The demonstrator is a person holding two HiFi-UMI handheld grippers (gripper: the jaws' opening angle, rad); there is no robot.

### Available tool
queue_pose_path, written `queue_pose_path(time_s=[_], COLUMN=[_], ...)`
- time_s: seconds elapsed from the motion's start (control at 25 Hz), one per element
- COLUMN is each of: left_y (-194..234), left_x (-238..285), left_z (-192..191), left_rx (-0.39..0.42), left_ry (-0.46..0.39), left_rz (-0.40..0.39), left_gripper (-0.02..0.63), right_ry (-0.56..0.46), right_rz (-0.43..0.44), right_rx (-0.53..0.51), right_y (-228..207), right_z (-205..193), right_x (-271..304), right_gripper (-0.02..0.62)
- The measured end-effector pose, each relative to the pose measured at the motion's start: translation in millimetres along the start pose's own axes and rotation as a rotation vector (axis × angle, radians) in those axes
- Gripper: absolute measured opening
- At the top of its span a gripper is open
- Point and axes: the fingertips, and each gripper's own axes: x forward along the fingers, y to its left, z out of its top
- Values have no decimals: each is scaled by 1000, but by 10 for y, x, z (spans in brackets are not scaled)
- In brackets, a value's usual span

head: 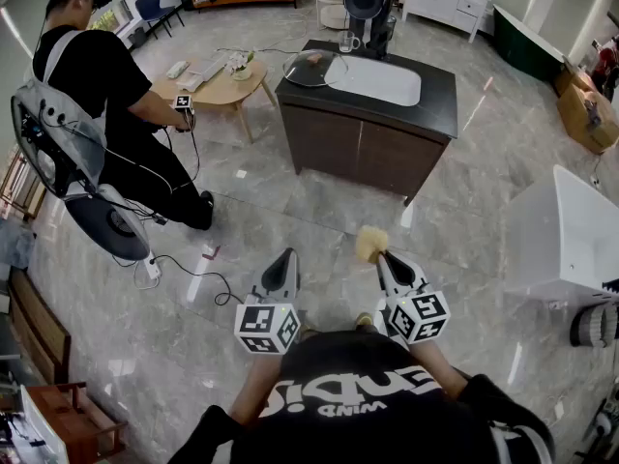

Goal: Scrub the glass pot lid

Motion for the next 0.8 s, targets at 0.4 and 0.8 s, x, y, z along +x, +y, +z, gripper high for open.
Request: queue_pose_path(time_s=[0.4,0.8], left_y=[90,573], left_x=[71,51], left_z=[89,90], left_rx=[17,93], left_ry=[-17,-18], left_rz=[-16,-41], left_gripper=[14,14], right_ry=[-18,-34], right_rz=[-10,-58], right_rx=[-14,4], right_y=[125,545], right_z=[62,-91], right_x=[158,558], right_gripper=[25,25])
